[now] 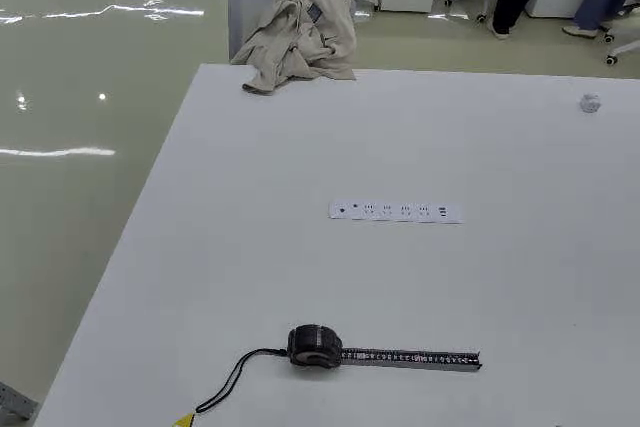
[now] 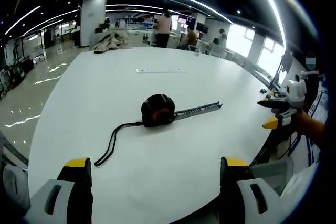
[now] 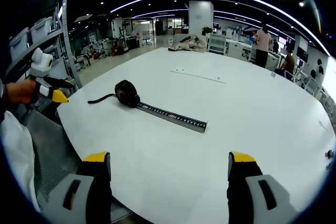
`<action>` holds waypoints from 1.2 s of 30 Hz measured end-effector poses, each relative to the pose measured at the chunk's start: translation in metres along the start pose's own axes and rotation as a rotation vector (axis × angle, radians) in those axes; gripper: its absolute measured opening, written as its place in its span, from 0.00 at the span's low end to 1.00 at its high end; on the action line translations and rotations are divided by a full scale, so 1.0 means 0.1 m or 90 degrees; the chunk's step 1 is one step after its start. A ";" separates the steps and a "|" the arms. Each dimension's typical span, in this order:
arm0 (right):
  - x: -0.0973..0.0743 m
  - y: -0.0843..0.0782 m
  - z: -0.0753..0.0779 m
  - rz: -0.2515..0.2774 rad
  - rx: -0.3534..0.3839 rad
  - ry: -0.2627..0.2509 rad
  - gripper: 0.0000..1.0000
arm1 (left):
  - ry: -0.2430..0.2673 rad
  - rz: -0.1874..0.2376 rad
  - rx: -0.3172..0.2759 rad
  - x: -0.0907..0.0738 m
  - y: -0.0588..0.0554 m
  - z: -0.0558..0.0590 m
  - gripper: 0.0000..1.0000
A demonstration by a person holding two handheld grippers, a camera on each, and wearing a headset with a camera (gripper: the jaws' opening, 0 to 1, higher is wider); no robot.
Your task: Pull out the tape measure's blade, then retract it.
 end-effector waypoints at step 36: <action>0.21 -0.16 0.17 -0.059 -0.060 0.053 0.95 | 0.017 0.014 0.008 0.50 0.21 0.20 0.97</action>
Point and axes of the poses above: the centre of the closed fingertips' face, and the gripper's own axes: x roughly forward along the fingers, z roughly to its right, y roughly out of its top, the point moved 2 cm from there along -x, roughly backward along the fingers, and after that the axes turned 12 degrees about z, right-handed, at the moved point
